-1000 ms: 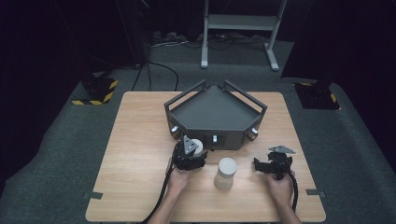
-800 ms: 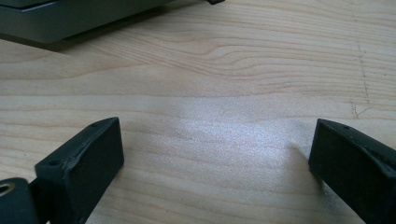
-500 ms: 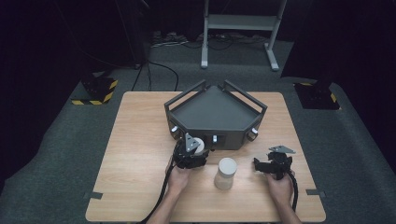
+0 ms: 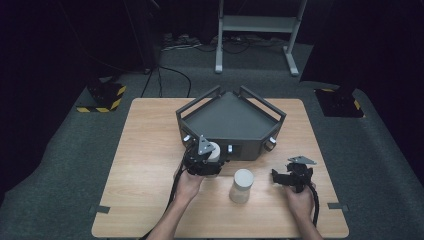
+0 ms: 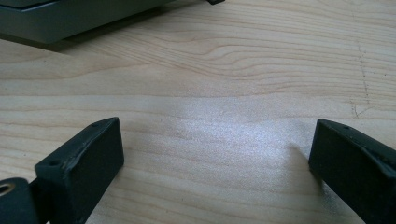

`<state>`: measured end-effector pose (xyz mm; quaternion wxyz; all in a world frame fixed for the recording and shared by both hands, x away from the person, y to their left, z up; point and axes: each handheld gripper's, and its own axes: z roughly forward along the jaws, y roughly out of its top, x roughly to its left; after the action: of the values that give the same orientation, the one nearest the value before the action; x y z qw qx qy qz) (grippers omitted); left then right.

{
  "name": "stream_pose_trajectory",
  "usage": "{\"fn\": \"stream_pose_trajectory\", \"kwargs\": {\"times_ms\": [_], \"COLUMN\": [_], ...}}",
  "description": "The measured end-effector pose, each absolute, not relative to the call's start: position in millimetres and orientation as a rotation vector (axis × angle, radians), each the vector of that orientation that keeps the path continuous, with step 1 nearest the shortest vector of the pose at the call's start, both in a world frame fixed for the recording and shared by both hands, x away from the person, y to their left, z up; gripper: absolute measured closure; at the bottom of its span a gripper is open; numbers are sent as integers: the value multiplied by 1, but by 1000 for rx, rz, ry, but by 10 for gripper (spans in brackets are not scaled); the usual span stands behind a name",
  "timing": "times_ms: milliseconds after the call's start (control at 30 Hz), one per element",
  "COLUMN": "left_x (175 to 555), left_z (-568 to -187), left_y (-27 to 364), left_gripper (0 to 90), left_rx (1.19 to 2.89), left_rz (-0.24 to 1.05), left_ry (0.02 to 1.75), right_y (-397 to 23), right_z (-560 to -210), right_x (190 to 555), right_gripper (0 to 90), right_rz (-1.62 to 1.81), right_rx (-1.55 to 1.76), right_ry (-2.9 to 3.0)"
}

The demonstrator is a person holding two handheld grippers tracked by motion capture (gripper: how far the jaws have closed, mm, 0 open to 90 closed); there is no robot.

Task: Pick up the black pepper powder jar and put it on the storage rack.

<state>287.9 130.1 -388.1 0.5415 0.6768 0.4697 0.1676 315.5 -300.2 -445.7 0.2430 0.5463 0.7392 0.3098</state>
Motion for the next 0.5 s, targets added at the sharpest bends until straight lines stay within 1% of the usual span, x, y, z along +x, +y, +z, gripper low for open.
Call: {"fn": "stream_pose_trajectory", "kwargs": {"times_ms": [167,500], "left_x": [295,315], "left_z": [-365,-323], "left_y": [134,141], "left_gripper": [350,351], "left_rx": [1620,1562], "left_rz": [384,316], "left_ry": [1118,1139], "right_y": [-300,-300], "right_z": [-446,-446], "right_x": [315,315], "right_gripper": [25,32], "right_rz": [846,849], "right_rx": [1493,1489], "right_ry": [2020,2021]}}
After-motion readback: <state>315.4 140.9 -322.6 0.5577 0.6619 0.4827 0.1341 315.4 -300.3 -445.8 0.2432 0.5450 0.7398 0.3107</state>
